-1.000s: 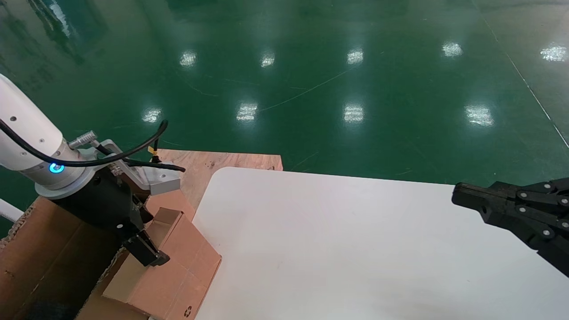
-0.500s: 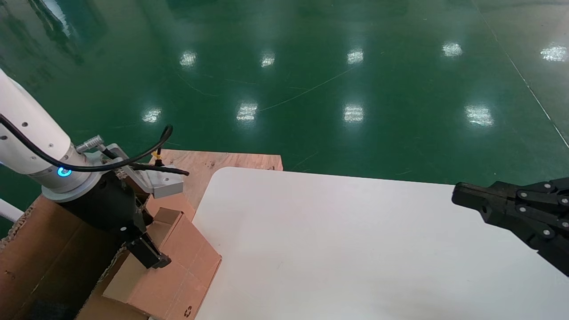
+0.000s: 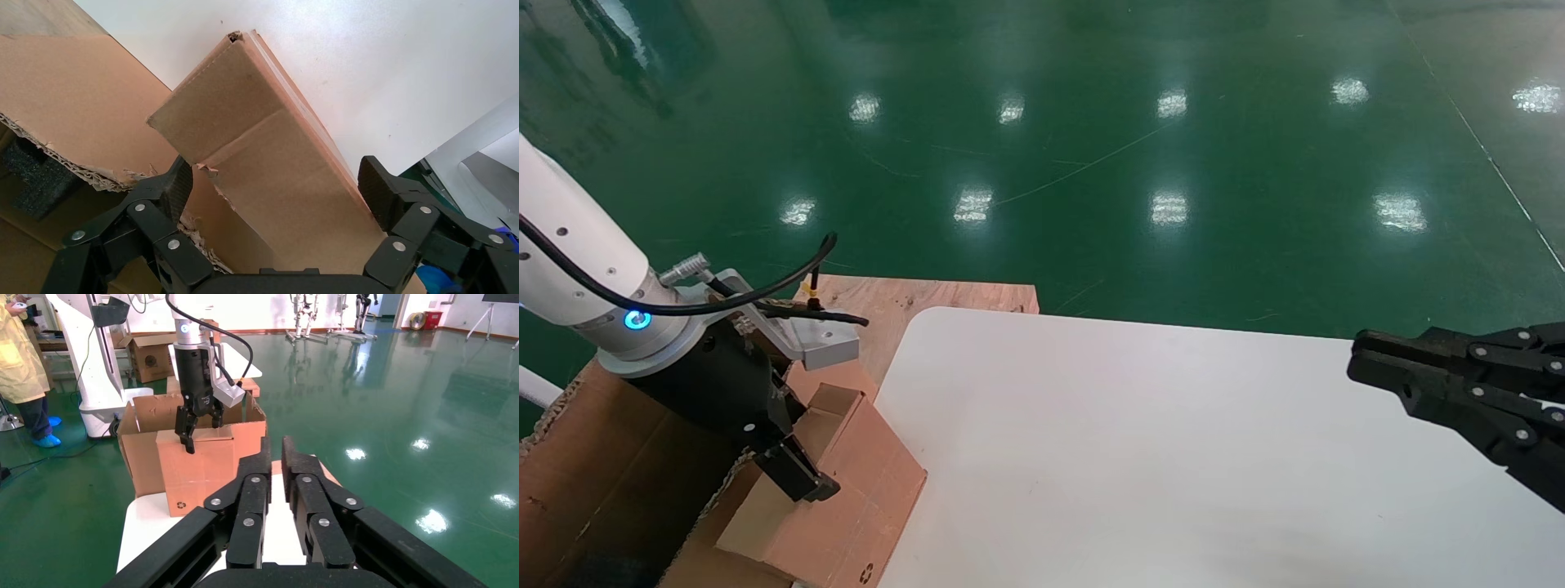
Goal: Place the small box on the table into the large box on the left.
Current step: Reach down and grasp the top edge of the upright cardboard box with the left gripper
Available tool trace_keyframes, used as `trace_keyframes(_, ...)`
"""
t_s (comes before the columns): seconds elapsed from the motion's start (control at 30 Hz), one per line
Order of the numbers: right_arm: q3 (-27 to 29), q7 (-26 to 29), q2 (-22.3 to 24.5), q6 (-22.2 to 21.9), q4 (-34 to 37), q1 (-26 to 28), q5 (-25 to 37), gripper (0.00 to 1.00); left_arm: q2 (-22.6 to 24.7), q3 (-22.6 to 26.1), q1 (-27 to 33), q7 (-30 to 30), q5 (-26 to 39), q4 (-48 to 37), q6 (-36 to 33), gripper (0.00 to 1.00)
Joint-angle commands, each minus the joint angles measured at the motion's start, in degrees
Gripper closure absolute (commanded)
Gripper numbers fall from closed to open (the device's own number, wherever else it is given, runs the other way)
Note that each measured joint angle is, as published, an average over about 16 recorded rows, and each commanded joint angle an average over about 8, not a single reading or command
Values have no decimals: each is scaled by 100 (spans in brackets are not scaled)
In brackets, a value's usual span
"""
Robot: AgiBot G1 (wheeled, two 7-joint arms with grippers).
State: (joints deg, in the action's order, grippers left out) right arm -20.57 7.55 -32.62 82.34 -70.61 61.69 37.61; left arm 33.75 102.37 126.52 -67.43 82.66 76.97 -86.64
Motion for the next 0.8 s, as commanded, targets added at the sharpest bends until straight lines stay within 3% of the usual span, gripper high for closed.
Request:
trace_keyframes(0.03,0,0,0,0,0,0,0,0,1,-3,-1,-2,6,0,-1,100)
trace_keyframes(0.8,0,0,0,0,0,0,0,0,10,-13,-4,-13,42,3,-7,100)
